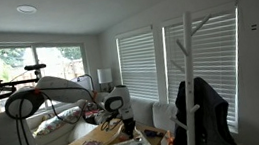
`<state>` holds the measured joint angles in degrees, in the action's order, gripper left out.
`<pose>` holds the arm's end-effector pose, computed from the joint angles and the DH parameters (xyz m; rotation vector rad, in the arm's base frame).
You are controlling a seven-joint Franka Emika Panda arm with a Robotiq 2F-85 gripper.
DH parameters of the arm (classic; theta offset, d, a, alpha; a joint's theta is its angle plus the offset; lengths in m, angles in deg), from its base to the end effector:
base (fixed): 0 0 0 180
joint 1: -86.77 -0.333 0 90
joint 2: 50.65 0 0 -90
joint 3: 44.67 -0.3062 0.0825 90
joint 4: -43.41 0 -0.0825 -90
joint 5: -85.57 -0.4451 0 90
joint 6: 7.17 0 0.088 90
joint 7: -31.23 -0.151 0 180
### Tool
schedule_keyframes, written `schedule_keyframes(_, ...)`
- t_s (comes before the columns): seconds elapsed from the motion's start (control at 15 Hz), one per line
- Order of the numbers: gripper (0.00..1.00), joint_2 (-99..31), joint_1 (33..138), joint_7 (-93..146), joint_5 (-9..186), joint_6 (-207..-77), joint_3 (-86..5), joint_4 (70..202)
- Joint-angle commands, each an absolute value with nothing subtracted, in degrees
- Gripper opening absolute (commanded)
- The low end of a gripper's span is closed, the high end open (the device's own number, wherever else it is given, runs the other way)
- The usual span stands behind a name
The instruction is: Put the silver spoon in the green lunchbox
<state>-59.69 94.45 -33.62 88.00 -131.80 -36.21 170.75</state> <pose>0.5454 -0.1609 0.3686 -2.3834 1.9888 -0.1626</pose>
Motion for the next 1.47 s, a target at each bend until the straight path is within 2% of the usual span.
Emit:
schedule_keyframes(0.0,0.02,-68.71,97.97,-33.01,88.35,-127.33,-35.59,178.71)
schedule_keyframes(0.47,0.02,-75.81,103.81,-32.76,87.78,-124.29,-35.11,183.75)
schedule_keyframes(0.93,0.02,-70.48,102.58,-27.47,82.33,-130.38,-34.5,182.89)
schedule_keyframes(1.4,0.04,-66.84,103.25,-25.1,82.4,-126.41,-34.24,182.1)
